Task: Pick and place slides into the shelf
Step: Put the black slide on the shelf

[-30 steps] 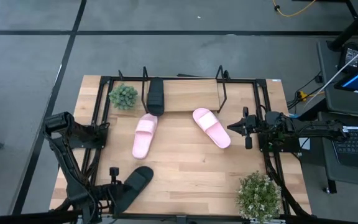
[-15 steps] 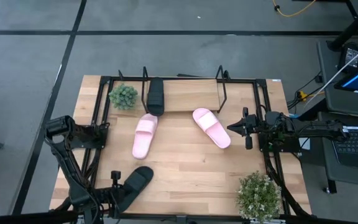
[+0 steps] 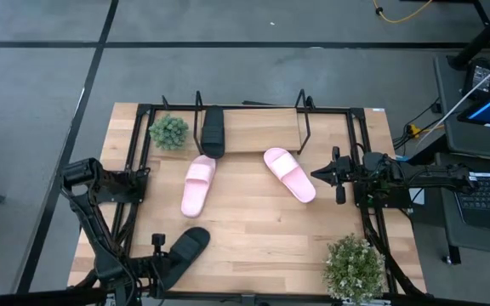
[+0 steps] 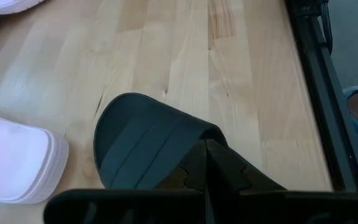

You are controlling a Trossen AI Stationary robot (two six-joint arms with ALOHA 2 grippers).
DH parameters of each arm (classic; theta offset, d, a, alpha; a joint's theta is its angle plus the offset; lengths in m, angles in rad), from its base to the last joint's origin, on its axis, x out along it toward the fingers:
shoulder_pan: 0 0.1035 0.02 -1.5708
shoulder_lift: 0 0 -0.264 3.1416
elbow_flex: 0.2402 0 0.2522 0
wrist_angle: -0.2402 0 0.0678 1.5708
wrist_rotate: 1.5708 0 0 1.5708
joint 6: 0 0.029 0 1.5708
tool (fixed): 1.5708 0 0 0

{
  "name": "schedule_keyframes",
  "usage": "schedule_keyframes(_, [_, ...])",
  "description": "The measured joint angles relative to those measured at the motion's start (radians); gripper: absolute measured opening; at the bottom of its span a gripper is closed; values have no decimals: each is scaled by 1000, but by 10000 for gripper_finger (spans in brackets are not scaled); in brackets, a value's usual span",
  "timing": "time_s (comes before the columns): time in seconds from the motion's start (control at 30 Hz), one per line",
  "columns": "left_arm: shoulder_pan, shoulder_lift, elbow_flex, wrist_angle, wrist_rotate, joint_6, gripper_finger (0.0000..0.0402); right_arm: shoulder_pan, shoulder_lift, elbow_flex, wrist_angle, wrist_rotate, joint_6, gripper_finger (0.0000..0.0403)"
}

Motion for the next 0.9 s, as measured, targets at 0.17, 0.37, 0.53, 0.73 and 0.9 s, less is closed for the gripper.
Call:
schedule_keyframes(0.17, [0, 0, 0, -6, 19, 0, 28, 0, 0, 0, 0, 0, 0, 19])
schedule_keyframes(0.37, [0, 0, 0, -19, 22, 7, 79, 0, 0, 0, 0, 0, 1, 7])
schedule_keyframes(0.53, [9, 0, 0, -47, 40, 8, 105, 0, 0, 0, 0, 0, 7, 14])
schedule_keyframes(0.73, [58, 35, 0, -74, 100, 84, 113, 0, 0, 0, 0, 0, 23, 22])
schedule_keyframes(0.9, [95, 53, 2, -95, 109, 145, 113, 0, 0, 0, -1, 0, 26, 23])
